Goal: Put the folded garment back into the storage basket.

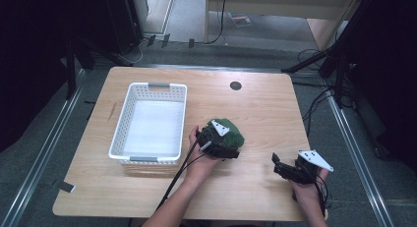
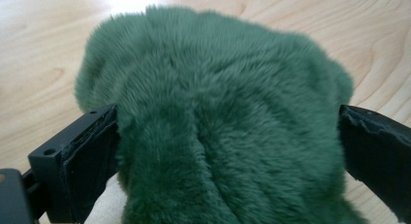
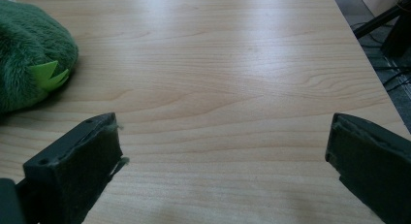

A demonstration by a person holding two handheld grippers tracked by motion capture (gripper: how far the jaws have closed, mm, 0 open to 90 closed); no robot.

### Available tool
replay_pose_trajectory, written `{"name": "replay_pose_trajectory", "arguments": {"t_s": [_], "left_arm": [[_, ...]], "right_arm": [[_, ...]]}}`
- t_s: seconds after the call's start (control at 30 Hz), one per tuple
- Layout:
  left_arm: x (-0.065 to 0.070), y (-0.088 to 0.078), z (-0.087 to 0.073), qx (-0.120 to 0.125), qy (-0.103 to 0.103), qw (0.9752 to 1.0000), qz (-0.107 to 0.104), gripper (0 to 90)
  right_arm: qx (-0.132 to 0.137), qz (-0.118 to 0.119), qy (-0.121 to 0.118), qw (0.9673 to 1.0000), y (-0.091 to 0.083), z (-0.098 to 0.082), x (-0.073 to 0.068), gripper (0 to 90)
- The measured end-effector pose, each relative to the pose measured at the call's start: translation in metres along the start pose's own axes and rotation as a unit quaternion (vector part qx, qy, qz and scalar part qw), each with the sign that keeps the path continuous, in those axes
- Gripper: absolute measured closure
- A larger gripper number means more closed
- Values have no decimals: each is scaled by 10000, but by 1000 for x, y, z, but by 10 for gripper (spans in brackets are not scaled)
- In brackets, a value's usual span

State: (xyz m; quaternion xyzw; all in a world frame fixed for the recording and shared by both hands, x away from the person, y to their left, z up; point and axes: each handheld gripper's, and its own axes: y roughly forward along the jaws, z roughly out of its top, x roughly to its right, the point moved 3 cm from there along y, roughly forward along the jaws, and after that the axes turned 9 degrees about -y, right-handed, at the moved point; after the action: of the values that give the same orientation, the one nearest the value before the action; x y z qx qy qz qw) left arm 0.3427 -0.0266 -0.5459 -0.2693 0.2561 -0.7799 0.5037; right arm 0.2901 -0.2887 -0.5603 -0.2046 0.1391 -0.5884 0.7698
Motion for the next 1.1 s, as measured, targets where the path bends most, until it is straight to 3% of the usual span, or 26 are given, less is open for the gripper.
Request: {"name": "replay_pose_trajectory", "arguments": {"t_s": [0.13, 0.27, 0.53, 0.8, 1.1], "left_arm": [[-3, 7, -4, -218, 20, 9997, 53, 0], [-5, 11, -5, -303, -65, 9995, 57, 0], [-8, 15, -9, -540, -42, 9985, 93, 33], [-7, 11, -8, -486, 128, 9985, 200, 146], [-3, 0, -4, -322, 100, 9993, 138, 222]], "right_arm": [[-1, 19, -12, 10000, 0, 0, 0, 0], [-1, 19, -13, 10000, 0, 0, 0, 0], [-19, 24, -17, 10000, 1, 0, 0, 0], [-61, 32, 11, 10000, 1, 0, 0, 0], [-59, 44, 27, 10000, 1, 0, 0, 0]]}}
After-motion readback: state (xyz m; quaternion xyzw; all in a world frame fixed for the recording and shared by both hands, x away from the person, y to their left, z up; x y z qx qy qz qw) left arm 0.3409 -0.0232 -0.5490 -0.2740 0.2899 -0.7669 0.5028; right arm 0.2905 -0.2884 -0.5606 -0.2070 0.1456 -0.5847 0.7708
